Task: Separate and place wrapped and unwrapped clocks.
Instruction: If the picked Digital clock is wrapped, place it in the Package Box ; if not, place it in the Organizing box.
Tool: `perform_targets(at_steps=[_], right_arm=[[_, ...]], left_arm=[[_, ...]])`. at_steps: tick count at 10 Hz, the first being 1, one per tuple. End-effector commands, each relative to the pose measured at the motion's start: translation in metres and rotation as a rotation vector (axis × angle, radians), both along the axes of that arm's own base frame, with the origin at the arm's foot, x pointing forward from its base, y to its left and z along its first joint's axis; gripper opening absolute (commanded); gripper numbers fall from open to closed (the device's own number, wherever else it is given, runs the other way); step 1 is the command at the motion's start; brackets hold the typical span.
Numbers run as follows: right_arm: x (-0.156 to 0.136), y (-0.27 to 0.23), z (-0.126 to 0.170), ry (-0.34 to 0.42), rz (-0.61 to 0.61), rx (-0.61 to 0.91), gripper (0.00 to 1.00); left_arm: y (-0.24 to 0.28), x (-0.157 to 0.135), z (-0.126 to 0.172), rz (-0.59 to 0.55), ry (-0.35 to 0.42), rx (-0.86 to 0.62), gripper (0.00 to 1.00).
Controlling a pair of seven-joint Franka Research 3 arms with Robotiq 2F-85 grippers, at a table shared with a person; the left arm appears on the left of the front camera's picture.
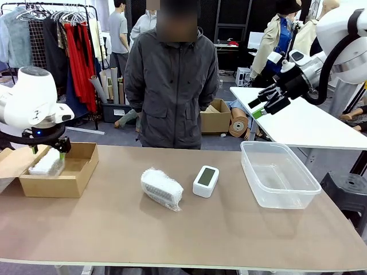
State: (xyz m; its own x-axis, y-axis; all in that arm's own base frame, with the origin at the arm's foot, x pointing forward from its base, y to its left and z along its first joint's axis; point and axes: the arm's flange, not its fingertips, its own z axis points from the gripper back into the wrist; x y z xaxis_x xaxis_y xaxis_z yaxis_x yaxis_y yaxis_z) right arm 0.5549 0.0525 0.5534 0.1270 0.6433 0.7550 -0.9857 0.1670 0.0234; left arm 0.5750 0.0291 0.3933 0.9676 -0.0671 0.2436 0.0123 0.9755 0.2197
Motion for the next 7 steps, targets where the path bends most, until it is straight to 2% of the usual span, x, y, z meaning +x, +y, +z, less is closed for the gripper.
perform_targets(at_steps=[1, 4, 7], right_arm=[[0.000, 0.001, 0.002, -0.006, -0.001, -0.001, 1.00], [0.000, 0.001, 0.002, -0.006, -0.001, -0.001, 1.00], [0.000, 0.001, 0.002, -0.006, -0.001, -0.001, 1.00]], left_arm=[[-0.003, -0.008, 0.019, -0.009, 0.000, -0.050, 1.00], [-0.002, -0.012, 0.043, -0.014, 0.014, -0.125, 1.00], [-0.003, -0.014, 0.045, -0.001, 0.003, -0.048, 1.00]])
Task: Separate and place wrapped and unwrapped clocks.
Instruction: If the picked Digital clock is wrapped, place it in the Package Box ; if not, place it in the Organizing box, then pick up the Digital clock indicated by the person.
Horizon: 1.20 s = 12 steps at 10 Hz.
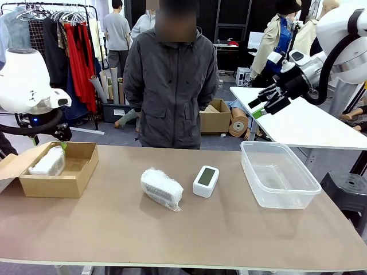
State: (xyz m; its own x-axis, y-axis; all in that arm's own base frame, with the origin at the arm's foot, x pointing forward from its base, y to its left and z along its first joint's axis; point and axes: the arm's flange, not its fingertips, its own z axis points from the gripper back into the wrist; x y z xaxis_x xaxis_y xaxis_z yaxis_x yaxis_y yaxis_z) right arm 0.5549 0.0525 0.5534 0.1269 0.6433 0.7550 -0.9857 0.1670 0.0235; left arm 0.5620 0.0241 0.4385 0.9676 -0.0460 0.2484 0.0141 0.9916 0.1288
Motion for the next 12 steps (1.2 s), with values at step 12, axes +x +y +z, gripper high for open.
perform_targets(at_steps=[12], right_arm=[[0.000, 0.001, 0.002, -0.006, -0.001, -0.001, 1.00]], left_arm=[[-0.005, -0.013, 0.008, -0.254, 0.054, -0.050, 1.00]])
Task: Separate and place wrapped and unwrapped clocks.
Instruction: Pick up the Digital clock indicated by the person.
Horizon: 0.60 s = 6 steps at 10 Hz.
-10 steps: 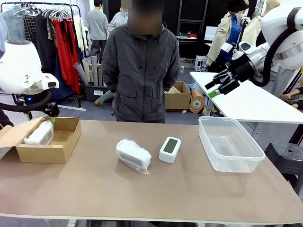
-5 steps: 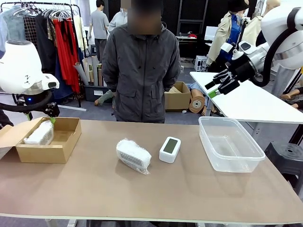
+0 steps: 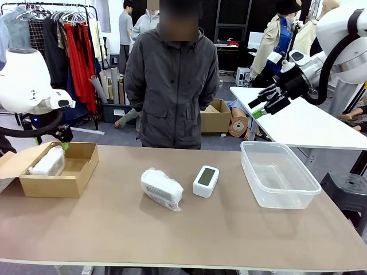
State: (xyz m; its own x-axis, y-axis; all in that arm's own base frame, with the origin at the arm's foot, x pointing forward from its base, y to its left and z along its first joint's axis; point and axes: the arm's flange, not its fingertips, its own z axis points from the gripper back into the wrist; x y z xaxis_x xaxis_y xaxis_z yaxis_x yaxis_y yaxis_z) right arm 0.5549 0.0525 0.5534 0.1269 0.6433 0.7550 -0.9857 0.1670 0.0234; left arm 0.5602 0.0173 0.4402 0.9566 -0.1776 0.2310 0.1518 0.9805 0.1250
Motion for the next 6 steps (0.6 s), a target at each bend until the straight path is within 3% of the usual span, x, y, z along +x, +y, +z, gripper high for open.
perform_targets(at_steps=[1, 2, 4, 6], right_arm=[[0.000, 0.001, 0.002, -0.006, -0.001, -0.001, 1.00], [0.000, 0.001, 0.002, -0.006, -0.001, -0.001, 1.00], [0.000, 0.001, 0.002, -0.006, -0.001, -0.001, 1.00], [0.000, 0.001, 0.002, -0.006, -0.001, -0.001, 1.00]], left_arm=[[0.004, -0.013, 0.018, -0.217, 0.061, -0.095, 1.00], [-0.001, -0.018, 0.027, -0.288, 0.037, -0.139, 1.00], [-0.004, -0.017, 0.040, -0.459, 0.110, -0.341, 1.00], [-0.009, -0.022, 0.061, -0.715, 0.091, -0.544, 1.00]])
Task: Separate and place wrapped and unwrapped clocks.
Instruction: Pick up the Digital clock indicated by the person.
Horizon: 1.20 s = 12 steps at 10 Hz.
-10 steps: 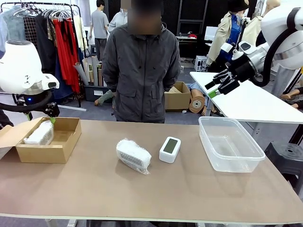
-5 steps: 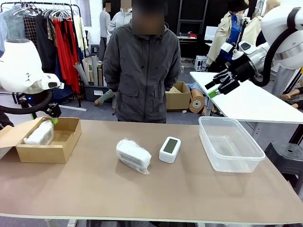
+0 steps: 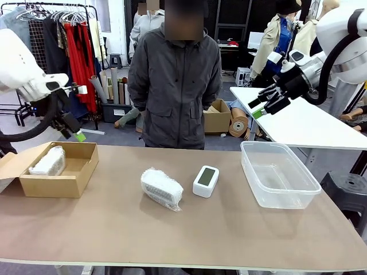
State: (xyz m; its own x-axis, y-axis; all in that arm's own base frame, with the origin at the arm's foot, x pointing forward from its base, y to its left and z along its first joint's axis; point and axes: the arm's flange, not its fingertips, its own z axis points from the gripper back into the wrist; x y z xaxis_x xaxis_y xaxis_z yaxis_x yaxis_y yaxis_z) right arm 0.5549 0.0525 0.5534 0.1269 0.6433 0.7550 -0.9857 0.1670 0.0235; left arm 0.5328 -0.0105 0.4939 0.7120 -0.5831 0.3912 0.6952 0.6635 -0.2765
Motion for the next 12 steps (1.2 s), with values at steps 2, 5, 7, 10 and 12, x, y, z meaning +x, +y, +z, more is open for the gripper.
perform_targets(at_steps=[2, 5, 7, 10, 12], right_arm=[[0.000, 0.001, 0.002, -0.006, -0.001, -0.001, 1.00], [0.000, 0.001, 0.002, -0.006, -0.001, -0.001, 1.00], [0.000, 0.001, 0.002, -0.006, -0.001, -0.001, 1.00], [0.000, 0.001, 0.002, -0.006, -0.001, -0.001, 1.00], [0.000, 0.001, 0.002, -0.006, -0.001, -0.001, 1.00]], left_arm=[[0.013, 0.005, 0.030, -0.259, 0.011, -0.226, 1.00], [0.007, -0.002, 0.046, -0.471, -0.146, -0.345, 1.00], [0.011, -0.010, 0.051, -0.554, -0.327, -0.467, 1.00], [0.012, -0.021, 0.061, -0.577, -0.538, -0.471, 1.00], [0.011, -0.005, 0.064, -0.554, -0.415, -0.446, 1.00]])
